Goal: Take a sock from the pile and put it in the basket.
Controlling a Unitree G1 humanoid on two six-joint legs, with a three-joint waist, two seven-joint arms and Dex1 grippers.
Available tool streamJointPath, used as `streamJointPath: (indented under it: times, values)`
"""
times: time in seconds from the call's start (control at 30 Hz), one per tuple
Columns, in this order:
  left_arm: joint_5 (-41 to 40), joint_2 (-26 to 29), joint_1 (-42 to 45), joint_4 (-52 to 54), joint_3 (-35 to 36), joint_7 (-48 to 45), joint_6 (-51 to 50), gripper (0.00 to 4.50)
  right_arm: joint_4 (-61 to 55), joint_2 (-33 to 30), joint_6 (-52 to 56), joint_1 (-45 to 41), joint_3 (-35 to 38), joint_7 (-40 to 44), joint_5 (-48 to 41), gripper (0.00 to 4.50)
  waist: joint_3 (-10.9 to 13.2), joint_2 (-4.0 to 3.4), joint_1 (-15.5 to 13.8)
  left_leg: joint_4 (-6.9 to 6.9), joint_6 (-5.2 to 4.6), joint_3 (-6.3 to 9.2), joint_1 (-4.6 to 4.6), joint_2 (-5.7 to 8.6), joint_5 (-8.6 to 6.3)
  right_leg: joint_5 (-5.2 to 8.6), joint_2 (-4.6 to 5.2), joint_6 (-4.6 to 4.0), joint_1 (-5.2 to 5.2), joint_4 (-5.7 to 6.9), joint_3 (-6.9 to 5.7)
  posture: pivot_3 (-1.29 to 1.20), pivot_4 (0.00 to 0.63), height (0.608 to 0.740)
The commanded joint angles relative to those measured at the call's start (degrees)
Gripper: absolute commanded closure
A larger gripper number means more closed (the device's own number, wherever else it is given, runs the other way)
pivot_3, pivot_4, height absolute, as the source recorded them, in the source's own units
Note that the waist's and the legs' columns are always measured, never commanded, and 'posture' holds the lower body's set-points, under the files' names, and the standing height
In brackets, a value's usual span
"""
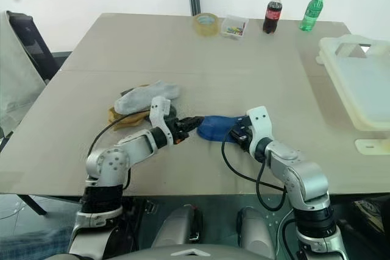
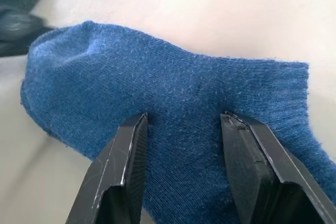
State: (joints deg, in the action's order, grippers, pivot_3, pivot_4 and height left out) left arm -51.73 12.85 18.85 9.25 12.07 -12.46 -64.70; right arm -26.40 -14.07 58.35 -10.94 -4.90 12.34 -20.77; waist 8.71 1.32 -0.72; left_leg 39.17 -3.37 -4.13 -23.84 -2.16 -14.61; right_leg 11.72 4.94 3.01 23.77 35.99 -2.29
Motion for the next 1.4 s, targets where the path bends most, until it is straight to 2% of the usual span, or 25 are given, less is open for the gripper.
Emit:
streamJointPath:
  times: [0.03,0.3,0.57,0.73,1.0,1.1,1.23,1.4]
  values:
    - [-4.7,1.7,0.4,-1.3,3.4,-0.5,-5.8,1.90,1.6,-1.7,0.5,2.0,-1.3,-0.2,1.8,2.21,0.0,0.00,0.0,0.00,0.00,0.01,0.00,0.00,0.00,0.00,0.00,0.01,0.00,-0.02,-0.02,0.00,0.150,0.740]
    - [-1.4,2.7,3.0,-3.9,-3.2,-2.2,-9.6,1.90,2.4,-1.7,-0.4,1.3,-2.3,0.5,2.1,2.21,-0.1,-0.02,-0.1,-0.02,0.00,0.03,0.03,0.03,-0.01,0.00,0.01,0.00,-0.06,-0.08,-0.05,0.00,0.150,0.740]
    - [3.8,-2.2,7.2,-11.8,-7.5,-4.6,-5.5,1.90,2.3,-1.8,-0.3,1.0,-2.5,1.2,2.7,2.21,-0.2,-0.17,-0.1,-0.04,0.00,0.03,0.04,0.03,-0.01,0.00,0.05,0.00,-0.06,-0.09,-0.05,0.00,0.150,0.740]
    - [2.0,-6.2,11.1,-17.5,-4.1,-5.8,-5.7,1.90,2.0,-2.3,-0.5,1.3,-2.1,1.3,3.0,2.21,-0.2,-0.22,-0.1,-0.03,-0.01,0.04,0.04,0.03,-0.02,0.00,0.08,0.00,-0.07,-0.12,-0.07,0.00,0.150,0.740]
    - [-10.7,-13.5,16.8,-16.7,6.0,-4.3,-11.6,1.90,2.3,-3.3,-1.9,2.1,-2.5,1.2,4.3,2.21,-0.2,-0.17,-0.1,-0.07,-0.03,0.05,-0.18,0.03,-0.02,0.00,0.08,0.01,0.09,-0.15,-0.08,0.00,0.150,0.740]
    - [-10.8,-14.8,17.6,-16.8,4.9,-3.3,-12.9,1.90,2.9,-4.3,-3.7,2.1,-4.1,1.0,6.0,2.21,-0.2,-0.17,0.0,-0.07,-0.04,0.05,-0.18,0.05,-0.02,0.01,0.07,0.01,0.08,-0.16,-0.08,0.00,0.150,0.740]
    - [-9.9,-16.0,18.5,-18.4,4.4,-2.8,-12.5,1.90,1.0,-4.0,-3.9,1.4,-2.5,1.4,4.8,2.21,-0.1,-0.15,0.0,-0.07,-0.04,0.05,-0.18,0.05,-0.02,0.01,0.05,0.01,0.08,-0.17,-0.08,0.00,0.150,0.740]
    - [-8.5,-16.1,18.4,-19.7,3.7,-3.3,-11.6,1.90,-5.5,-5.9,1.3,0.9,1.1,3.2,1.3,2.21,-0.1,-0.16,-0.1,-0.07,-0.05,0.06,-0.41,0.05,-0.02,0.00,0.05,0.01,0.27,-0.18,-0.09,0.00,0.150,0.740]
